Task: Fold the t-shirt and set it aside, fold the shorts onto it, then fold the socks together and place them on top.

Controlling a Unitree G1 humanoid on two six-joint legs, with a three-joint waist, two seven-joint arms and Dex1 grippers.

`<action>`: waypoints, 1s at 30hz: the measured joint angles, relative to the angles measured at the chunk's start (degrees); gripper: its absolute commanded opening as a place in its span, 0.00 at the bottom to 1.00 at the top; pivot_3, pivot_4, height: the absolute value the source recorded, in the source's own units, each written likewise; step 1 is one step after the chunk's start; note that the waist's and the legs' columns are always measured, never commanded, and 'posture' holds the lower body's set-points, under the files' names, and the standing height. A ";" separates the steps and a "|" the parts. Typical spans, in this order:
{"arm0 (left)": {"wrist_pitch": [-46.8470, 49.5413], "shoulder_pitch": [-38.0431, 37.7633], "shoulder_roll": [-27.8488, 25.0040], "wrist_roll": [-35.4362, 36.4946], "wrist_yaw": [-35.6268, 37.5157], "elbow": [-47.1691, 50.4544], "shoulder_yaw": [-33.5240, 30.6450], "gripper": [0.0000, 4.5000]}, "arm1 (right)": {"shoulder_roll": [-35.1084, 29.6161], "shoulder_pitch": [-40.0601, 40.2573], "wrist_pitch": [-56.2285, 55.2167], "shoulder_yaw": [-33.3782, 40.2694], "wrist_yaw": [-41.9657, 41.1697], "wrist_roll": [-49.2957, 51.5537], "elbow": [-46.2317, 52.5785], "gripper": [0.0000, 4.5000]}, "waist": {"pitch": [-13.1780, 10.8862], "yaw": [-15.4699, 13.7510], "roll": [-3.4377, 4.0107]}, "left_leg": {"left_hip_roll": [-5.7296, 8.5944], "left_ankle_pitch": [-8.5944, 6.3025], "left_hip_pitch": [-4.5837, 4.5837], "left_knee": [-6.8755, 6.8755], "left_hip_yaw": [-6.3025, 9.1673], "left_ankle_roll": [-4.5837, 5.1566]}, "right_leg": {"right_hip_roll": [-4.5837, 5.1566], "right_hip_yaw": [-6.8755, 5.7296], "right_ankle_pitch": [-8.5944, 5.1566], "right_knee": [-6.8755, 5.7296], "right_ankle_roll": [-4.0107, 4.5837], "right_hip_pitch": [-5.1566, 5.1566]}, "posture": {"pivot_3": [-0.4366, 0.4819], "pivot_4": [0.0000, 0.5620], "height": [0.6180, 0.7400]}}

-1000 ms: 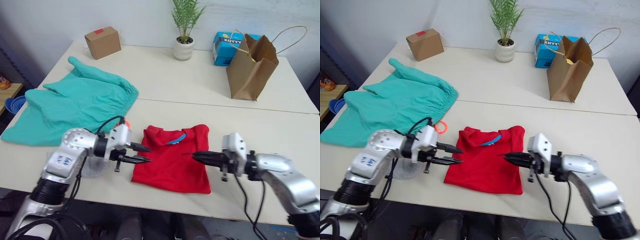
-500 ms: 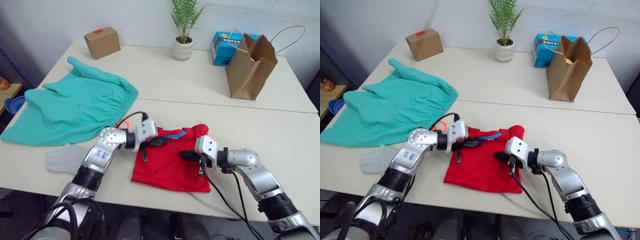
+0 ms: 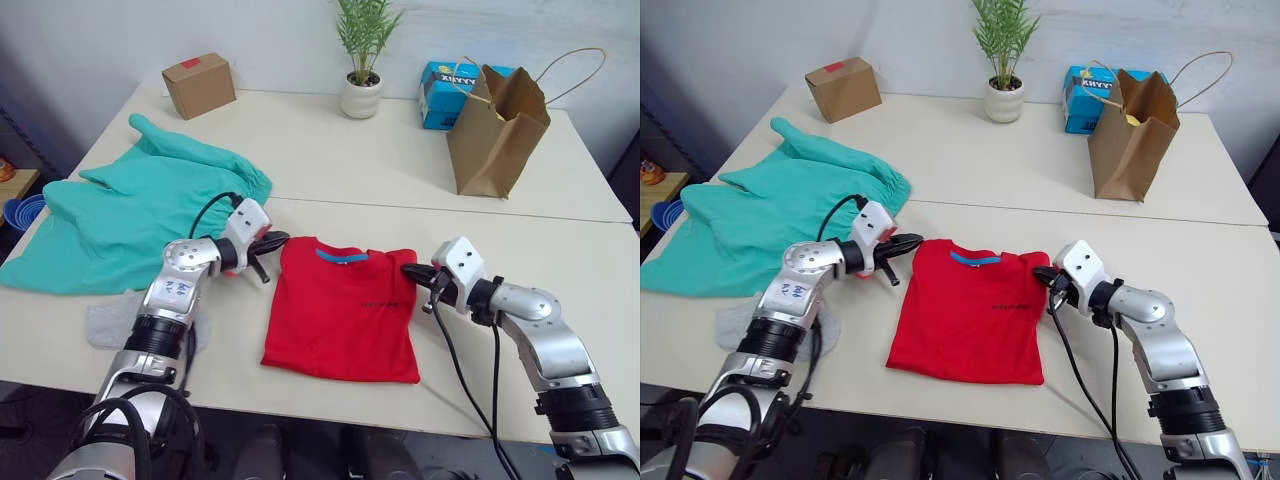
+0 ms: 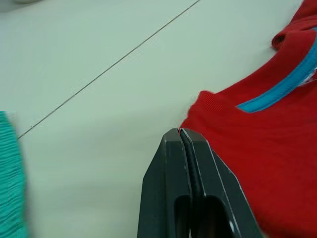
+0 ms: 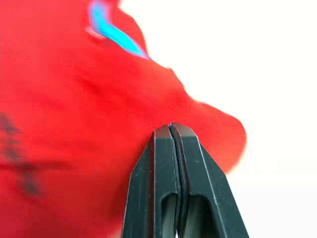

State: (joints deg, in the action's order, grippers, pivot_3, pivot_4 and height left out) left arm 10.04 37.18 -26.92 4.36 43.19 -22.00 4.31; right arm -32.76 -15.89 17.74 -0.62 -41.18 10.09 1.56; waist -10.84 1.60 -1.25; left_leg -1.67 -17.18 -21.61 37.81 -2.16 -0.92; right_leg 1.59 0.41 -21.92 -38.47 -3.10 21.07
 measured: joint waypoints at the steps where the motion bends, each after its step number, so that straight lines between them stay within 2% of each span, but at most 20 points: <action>1: 0.12 -0.64 -0.25 0.26 0.52 1.02 -0.03 0.01 | 0.23 0.40 0.22 0.01 0.81 -0.05 0.02 0.00 | 0.00 -0.02 0.00 | 0.01 0.00 -0.05 0.01 -0.01 0.00 | 0.00 0.01 0.00 -0.04 0.00 0.06 | 0.48 0.27 1.00; 6: 2.74 -3.72 -0.31 5.68 6.40 11.90 -0.80 0.01 | 3.78 0.52 -0.31 0.65 0.51 2.96 3.23 0.00 | 0.00 0.06 0.00 | 0.00 0.03 -0.47 0.17 -0.01 -0.04 | -0.01 0.03 0.00 -0.22 0.00 0.46 | 0.48 0.27 1.00; 9: 4.72 -5.84 -0.23 6.62 8.65 17.82 1.83 0.01 | 5.03 0.47 0.10 -2.39 -0.87 3.94 7.59 0.00 | 0.01 0.08 0.01 | 0.00 0.02 -0.46 0.17 0.01 -0.03 | -0.03 0.02 0.00 -0.22 0.00 0.45 | 0.48 0.27 1.00; 14: 9.48 -9.88 1.24 4.60 5.79 19.33 5.79 0.01 | 8.48 0.45 1.28 -8.42 2.96 -0.68 7.96 0.00 | 0.01 0.03 0.02 | 0.01 -0.06 -0.49 0.20 0.03 0.20 | -0.01 0.02 0.00 -0.24 0.00 0.48 | 0.48 0.27 1.00; 17: 11.86 -10.70 1.53 2.84 1.89 19.20 5.71 0.01 | 10.58 0.41 -0.53 -8.76 6.10 -2.62 4.16 0.00 | 0.01 0.03 0.02 | 0.01 -0.06 -0.49 0.20 0.03 0.20 | 0.00 0.02 0.00 -0.24 0.00 0.48 | 0.48 0.27 1.00; 21: 14.59 -10.87 2.40 2.73 -1.53 19.22 4.57 0.01 | 10.84 0.58 -4.96 -5.07 7.92 -2.40 -0.41 0.00 | 0.03 0.00 -0.01 | 0.03 -0.06 -0.47 0.20 0.03 0.21 | 0.02 0.02 0.00 -0.23 0.00 0.44 | 0.48 0.27 1.00; 23: 14.94 -11.37 2.76 2.87 -2.56 19.29 3.91 0.01 | 10.43 0.95 -7.01 -0.50 10.52 -1.83 -3.84 0.00 | 0.04 -0.13 -0.01 | 0.06 -0.06 -0.45 0.20 0.03 0.21 | 0.06 0.01 0.00 -0.23 0.00 0.40 | 0.48 0.27 1.00; 26: 11.77 -13.05 2.19 2.63 -2.83 19.35 3.66 0.01 | 7.53 1.71 -10.80 8.21 15.99 -1.91 -10.85 0.00 | 0.12 -0.10 -0.06 | 0.06 -0.04 -0.42 0.20 0.02 0.20 | 0.07 0.01 0.00 -0.19 0.00 0.35 | 0.48 0.27 1.00; 30: 9.89 -13.98 2.46 2.65 -3.63 19.21 2.70 0.01 | 7.91 3.13 -13.29 12.15 16.90 -0.19 -12.58 0.00 | 0.15 0.58 -0.03 | 0.00 -0.04 -0.31 0.12 -0.03 0.20 | -0.04 0.07 0.00 -0.34 0.00 0.38 | 0.48 0.27 1.00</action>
State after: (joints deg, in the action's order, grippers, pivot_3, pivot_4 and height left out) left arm 19.94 23.20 -24.47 7.01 39.56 -2.79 7.02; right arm -24.85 -12.76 4.45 11.53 -24.28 9.90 -11.02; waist -10.69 2.18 -1.28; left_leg -1.67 -17.22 -21.92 37.93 -2.18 -0.72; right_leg 1.55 0.47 -21.91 -38.81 -3.10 21.45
